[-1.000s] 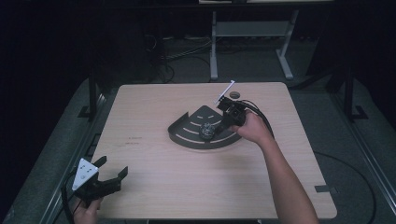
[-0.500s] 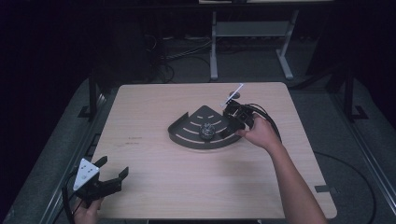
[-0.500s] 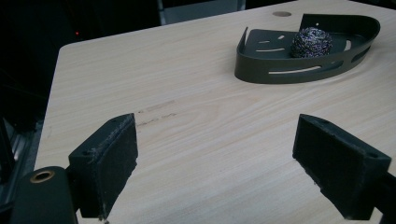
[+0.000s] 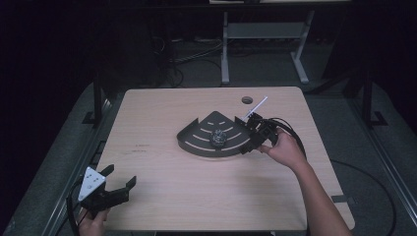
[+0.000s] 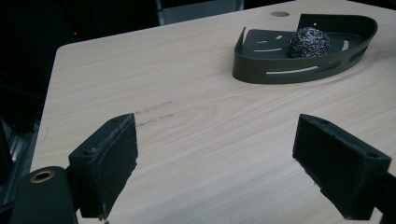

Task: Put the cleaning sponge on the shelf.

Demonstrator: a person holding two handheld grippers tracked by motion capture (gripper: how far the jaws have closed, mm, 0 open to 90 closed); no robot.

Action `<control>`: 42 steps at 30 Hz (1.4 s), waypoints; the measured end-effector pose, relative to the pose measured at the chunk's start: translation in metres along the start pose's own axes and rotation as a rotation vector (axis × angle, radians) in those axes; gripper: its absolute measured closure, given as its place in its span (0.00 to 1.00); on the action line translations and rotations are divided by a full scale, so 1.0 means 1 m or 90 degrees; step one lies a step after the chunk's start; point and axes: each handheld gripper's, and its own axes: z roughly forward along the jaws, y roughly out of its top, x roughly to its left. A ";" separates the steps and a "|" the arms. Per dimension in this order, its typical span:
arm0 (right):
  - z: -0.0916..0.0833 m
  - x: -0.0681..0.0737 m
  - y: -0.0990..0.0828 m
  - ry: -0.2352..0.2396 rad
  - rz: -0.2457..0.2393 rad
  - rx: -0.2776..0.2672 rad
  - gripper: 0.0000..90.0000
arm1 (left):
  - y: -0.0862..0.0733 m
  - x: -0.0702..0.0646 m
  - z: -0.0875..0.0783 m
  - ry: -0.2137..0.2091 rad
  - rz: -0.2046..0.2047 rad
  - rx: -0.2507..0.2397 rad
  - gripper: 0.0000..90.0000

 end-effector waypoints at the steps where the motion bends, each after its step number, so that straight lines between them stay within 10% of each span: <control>1: 0.000 0.000 -0.002 0.000 0.000 0.006 0.20 | 0.000 0.000 0.000 0.000 0.000 0.000 0.15; 42: -0.023 0.002 -0.117 -0.017 0.063 -0.043 0.20 | 0.000 -0.003 0.001 -0.003 0.004 0.003 0.15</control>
